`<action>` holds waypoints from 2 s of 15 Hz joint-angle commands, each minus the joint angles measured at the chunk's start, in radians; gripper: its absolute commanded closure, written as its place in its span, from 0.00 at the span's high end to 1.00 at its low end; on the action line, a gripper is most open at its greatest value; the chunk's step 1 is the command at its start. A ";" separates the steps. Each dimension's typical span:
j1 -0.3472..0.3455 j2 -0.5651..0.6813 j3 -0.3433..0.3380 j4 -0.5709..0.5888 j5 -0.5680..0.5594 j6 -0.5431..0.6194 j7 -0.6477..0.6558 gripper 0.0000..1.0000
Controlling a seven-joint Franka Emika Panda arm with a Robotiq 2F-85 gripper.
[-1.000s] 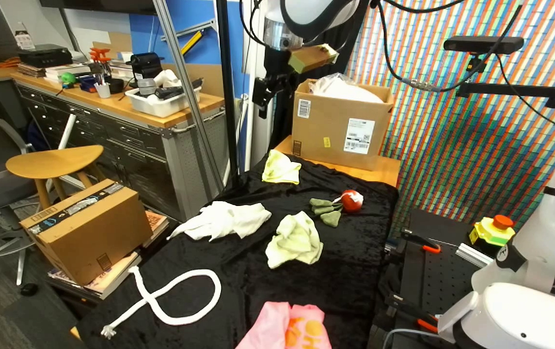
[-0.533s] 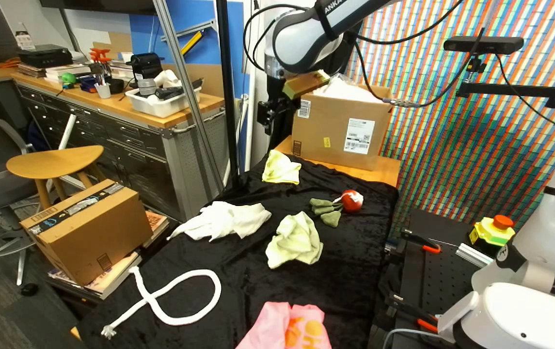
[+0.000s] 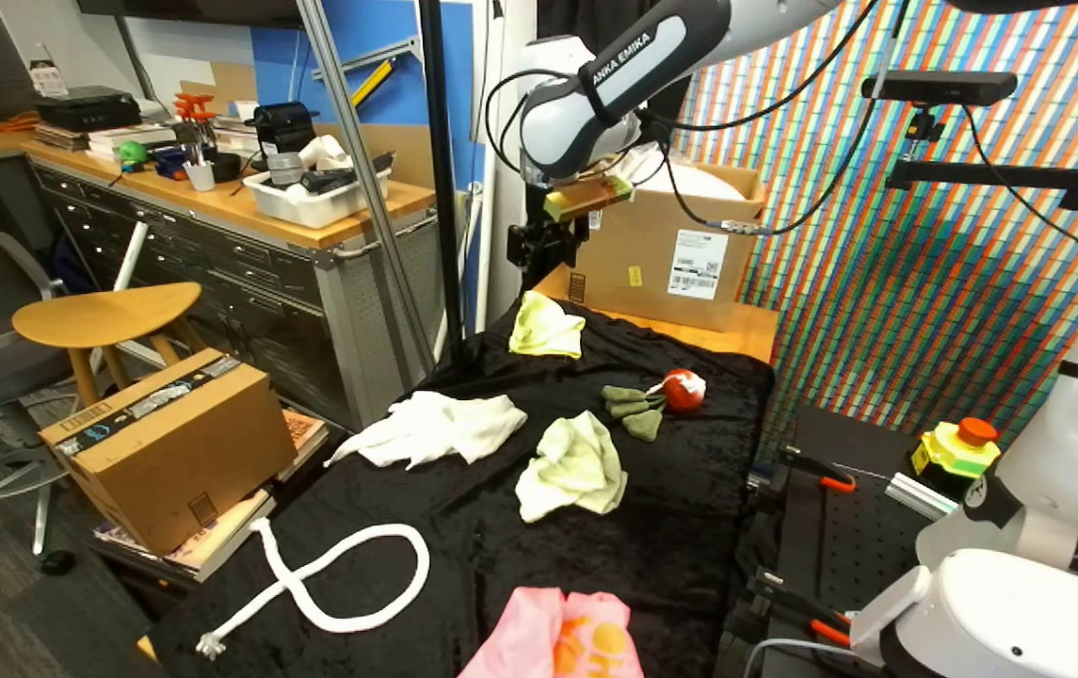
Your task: Pile all the objects on the table
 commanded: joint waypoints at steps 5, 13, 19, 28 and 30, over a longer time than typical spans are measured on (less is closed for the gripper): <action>-0.052 0.225 -0.008 0.318 0.089 -0.076 0.008 1.00; -0.072 0.421 -0.023 0.546 0.092 -0.163 0.078 1.00; -0.074 0.513 -0.033 0.682 0.082 -0.263 0.125 1.00; -0.081 0.555 -0.031 0.808 0.086 -0.371 0.190 1.00; -0.083 0.556 -0.027 0.827 0.083 -0.398 0.176 1.00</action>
